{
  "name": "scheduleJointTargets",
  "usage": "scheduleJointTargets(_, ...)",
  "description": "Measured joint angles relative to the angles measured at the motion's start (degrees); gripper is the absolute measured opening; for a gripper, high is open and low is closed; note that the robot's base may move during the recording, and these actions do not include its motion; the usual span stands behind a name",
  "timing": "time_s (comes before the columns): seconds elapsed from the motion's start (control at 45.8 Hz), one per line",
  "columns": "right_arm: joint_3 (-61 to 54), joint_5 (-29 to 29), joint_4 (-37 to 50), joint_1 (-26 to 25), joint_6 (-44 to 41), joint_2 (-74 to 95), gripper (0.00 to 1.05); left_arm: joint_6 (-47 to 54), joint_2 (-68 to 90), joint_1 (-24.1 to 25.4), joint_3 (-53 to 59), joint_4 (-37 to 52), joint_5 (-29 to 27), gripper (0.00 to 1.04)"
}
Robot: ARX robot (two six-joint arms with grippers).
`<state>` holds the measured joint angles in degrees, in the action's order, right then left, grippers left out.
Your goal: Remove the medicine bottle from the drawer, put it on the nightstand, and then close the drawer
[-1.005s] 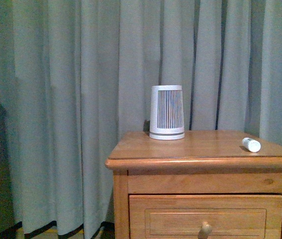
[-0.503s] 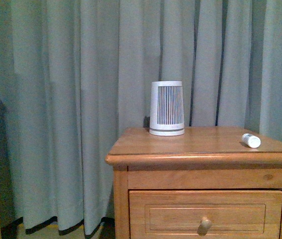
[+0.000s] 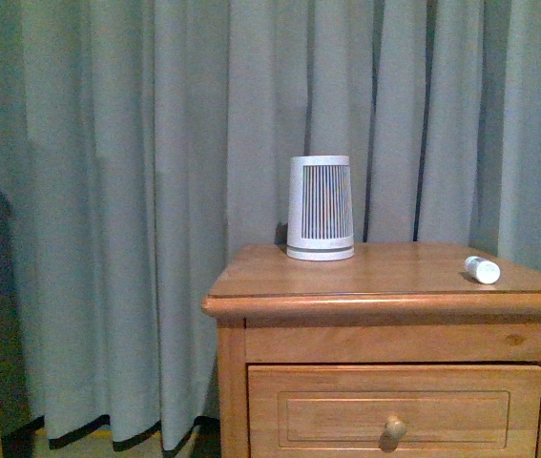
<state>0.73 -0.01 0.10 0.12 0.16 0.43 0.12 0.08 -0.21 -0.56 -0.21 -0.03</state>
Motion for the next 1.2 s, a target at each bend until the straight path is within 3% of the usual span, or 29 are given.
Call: scheduleJointTargets(1.202,0.00,0.00,0.00,0.00,0.00,0.00,0.98,0.02,0.00,0.00,0.00,0.00,0.00,0.98)
